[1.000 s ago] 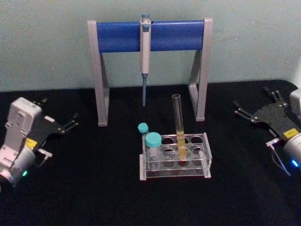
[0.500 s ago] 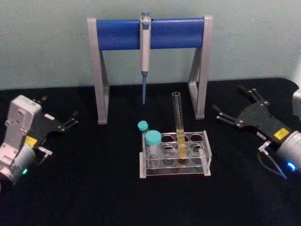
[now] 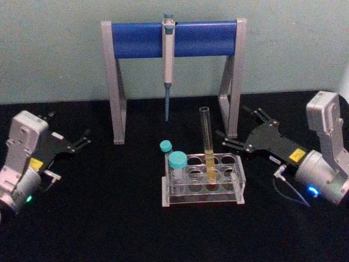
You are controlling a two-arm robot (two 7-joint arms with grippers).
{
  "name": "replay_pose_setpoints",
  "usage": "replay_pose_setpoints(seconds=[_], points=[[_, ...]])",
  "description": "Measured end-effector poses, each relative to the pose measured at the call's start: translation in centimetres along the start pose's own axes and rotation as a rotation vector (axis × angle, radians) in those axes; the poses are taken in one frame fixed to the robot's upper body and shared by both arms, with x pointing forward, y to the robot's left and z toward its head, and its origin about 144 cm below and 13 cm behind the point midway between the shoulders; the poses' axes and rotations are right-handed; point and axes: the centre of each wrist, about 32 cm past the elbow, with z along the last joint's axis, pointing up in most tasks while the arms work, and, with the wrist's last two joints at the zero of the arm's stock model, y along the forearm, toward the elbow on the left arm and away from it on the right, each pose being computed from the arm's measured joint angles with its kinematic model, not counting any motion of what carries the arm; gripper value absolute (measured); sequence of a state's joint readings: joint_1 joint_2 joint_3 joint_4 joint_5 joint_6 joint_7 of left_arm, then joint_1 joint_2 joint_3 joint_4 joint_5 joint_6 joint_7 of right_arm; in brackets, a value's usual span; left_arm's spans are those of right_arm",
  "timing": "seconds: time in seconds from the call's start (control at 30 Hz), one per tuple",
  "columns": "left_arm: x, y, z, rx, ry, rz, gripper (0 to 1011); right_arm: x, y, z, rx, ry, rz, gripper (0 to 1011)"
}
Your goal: Pick up the test tube from the test tube rack, shake it, then place it back into the test tube rack.
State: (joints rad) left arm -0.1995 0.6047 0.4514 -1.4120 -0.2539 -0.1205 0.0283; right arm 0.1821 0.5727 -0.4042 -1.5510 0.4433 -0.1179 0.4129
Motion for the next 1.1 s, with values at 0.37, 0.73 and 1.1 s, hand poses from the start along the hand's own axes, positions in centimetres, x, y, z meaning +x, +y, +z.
replay_pose_setpoints(seconds=[0.37, 0.73, 1.1], points=[[0.0, 0.0, 0.0, 0.000, 0.000, 0.000, 1001, 0.2, 2.7, 0.6, -0.035, 0.059, 0.026, 1000], [0.0, 0.0, 0.0, 0.000, 0.000, 0.000, 1002, 0.2, 4.4, 1.3, -0.109, 0.101, 0.053, 1000], [0.0, 0.0, 0.0, 0.000, 0.000, 0.000, 1002, 0.3, 4.8, 1.4, -0.152, 0.130, 0.055, 1000]])
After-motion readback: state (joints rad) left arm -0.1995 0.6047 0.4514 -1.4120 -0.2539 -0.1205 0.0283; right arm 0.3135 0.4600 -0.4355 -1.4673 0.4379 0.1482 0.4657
